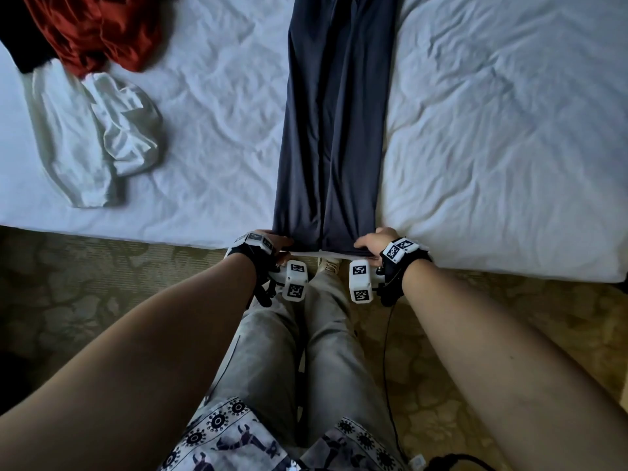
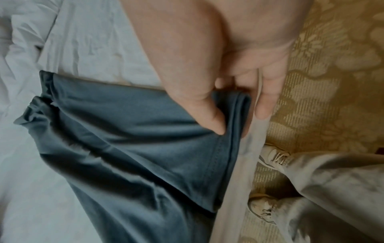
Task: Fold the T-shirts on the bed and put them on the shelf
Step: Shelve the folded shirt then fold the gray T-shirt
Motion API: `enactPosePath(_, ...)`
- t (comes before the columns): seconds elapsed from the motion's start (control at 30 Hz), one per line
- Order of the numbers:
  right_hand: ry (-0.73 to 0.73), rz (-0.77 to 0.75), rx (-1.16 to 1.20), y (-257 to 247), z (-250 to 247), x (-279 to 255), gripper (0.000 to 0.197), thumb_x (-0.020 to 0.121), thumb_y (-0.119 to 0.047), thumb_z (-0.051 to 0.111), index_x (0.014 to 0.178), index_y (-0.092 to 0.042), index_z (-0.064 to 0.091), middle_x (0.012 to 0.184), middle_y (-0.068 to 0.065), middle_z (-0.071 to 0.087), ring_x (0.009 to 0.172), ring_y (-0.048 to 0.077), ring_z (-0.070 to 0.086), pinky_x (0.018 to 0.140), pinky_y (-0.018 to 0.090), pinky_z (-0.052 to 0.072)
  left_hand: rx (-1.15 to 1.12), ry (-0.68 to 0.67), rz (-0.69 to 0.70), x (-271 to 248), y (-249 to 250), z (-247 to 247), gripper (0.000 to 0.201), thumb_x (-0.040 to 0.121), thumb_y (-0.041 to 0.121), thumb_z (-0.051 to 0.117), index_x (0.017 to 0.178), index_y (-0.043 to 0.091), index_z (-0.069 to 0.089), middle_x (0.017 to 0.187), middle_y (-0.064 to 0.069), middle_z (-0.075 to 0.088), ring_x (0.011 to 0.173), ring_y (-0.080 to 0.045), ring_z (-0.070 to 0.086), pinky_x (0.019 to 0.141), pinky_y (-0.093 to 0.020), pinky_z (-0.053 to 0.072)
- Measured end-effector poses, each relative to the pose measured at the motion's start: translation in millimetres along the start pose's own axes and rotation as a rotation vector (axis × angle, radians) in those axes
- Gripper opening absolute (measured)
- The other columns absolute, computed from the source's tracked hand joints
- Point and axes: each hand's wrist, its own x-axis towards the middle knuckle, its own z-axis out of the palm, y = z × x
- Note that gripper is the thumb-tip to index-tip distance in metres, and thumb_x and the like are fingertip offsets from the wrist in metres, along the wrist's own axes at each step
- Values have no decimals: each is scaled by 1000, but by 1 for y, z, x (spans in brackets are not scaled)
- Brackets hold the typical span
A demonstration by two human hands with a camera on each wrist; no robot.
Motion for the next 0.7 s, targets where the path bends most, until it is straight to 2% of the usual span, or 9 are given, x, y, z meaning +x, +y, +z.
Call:
enactPosePath(0.1, 21, 17, -114, 7, -2, 11, 62, 59, -34, 82, 114, -12, 62, 106, 6, 62, 92, 24, 63, 82, 40, 59, 121, 41, -11, -13, 9, 2, 48, 91, 17, 62, 135, 3, 49, 135, -16, 56, 108, -28, 63, 56, -19, 52)
enactPosePath(0.13, 65, 13, -171, 9, -4, 15, 72, 48, -46, 80, 110, -14, 64, 102, 5, 65, 90, 27, 66, 80, 41, 58, 190, 55, -26, -19, 16, 1, 51, 93, 16, 60, 140, 7, 44, 140, -13, 51, 118, -28, 58, 65, -22, 55)
enactPosePath(0.2, 123, -4, -255, 3, -13, 11, 62, 48, -55, 68, 94, -13, 67, 89, 6, 68, 81, 28, 67, 78, 36, 55, 298, 100, 32, -41, 34, -4, 59, 91, 17, 62, 145, 18, 38, 144, -10, 47, 126, -29, 52, 92, -30, 50)
enactPosePath(0.23, 151, -12, -269, -7, -21, 1, 53, 54, -52, 64, 87, -12, 67, 82, 6, 68, 77, 27, 67, 77, 32, 53, 353, 137, 35, -56, 43, -3, 60, 89, 18, 65, 144, 19, 40, 141, -10, 50, 124, -30, 53, 95, -32, 46)
enactPosePath(0.37, 173, -105, -142, -39, -48, -9, 36, 63, -43, 58, 66, -8, 64, 61, 5, 64, 63, 27, 63, 66, 32, 51, 374, 181, 60, -60, 68, -1, 34, 84, 17, 68, 116, 10, 59, 100, -9, 65, 92, -29, 62, 76, -27, 45)
enactPosePath(0.43, 136, -159, -12, -54, -53, -7, 30, 64, -39, 60, 61, -9, 63, 62, 5, 65, 69, 28, 65, 70, 35, 55, 171, 212, 89, -60, 84, 5, 25, 89, 17, 61, 110, 4, 60, 87, -8, 62, 83, -29, 62, 74, -31, 51)
enactPosePath(0.5, 99, -228, 170, -75, -60, -15, 19, 78, -21, 60, 61, -11, 60, 64, 5, 61, 67, 22, 60, 62, 31, 48, -181, 187, 115, -62, 110, 15, 14, 94, 13, 51, 96, 2, 60, 72, -5, 57, 67, -24, 59, 59, -29, 50)
enactPosePath(0.6, 67, -306, 284, -110, -72, -24, 21, 85, -9, 55, 65, -14, 57, 65, 2, 57, 60, 12, 56, 56, 25, 43, -274, 109, 163, -70, 153, 26, 15, 92, 9, 51, 78, 10, 56, 51, -3, 59, 55, -19, 54, 45, -21, 44)
enactPosePath(0.7, 72, -346, 331, -141, -85, -21, 20, 87, -11, 55, 68, -17, 57, 66, 0, 59, 59, 10, 56, 58, 24, 43, -244, 64, 264, -71, 197, 28, 23, 93, 8, 50, 71, 11, 53, 56, -5, 55, 52, -18, 48, 44, -20, 39)
